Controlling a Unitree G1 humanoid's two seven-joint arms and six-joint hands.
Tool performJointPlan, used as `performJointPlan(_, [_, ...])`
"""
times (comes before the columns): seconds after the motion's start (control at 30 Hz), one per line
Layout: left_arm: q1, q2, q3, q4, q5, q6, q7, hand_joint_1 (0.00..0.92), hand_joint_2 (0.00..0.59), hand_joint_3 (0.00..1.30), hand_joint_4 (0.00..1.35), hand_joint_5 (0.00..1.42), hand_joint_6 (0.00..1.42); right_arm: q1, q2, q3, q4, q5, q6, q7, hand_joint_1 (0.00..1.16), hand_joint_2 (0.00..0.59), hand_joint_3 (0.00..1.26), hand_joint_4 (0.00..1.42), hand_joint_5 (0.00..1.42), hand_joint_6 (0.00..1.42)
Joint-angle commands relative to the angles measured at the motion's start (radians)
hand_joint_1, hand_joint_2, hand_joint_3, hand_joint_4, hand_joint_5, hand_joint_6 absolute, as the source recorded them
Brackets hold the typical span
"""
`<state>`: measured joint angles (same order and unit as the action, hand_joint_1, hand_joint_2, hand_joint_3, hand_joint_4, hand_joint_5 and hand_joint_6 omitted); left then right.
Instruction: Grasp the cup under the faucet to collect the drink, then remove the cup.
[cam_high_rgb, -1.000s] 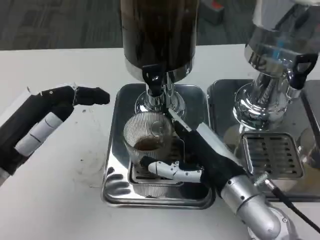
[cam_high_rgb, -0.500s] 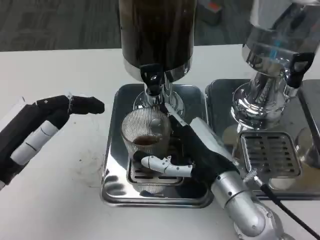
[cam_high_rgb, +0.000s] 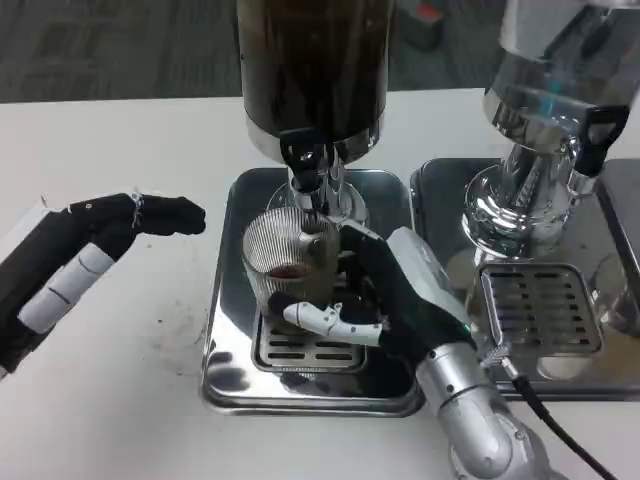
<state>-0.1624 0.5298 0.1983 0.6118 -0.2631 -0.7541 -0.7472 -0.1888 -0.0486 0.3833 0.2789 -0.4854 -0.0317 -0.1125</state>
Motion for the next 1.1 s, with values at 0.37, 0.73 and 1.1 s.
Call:
performJointPlan(0.37, [0.012,0.011,0.004,-0.004,0.013,0.011,0.009,0.000,0.134,0.48,0.43,0.35,0.30,0.067,0.010,0.013,0.031,0.005,-0.031,-0.052,0.64,0.212,0.40,0.47,0.54,0.57])
performJointPlan(0.73, [-0.008,0.012,-0.003,0.020,0.017,0.014,0.001,0.000,0.132,0.48,0.43,0.35,0.31,0.144,0.002,-0.022,-0.047,0.026,-0.062,-0.087,0.64,0.226,0.42,0.50,0.56,0.60])
performJointPlan(1.1, [-0.022,0.008,-0.011,0.042,0.017,0.009,-0.004,0.000,0.131,0.48,0.43,0.36,0.31,0.233,-0.021,-0.054,-0.159,0.019,-0.048,-0.081,0.66,0.244,0.43,0.51,0.58,0.61])
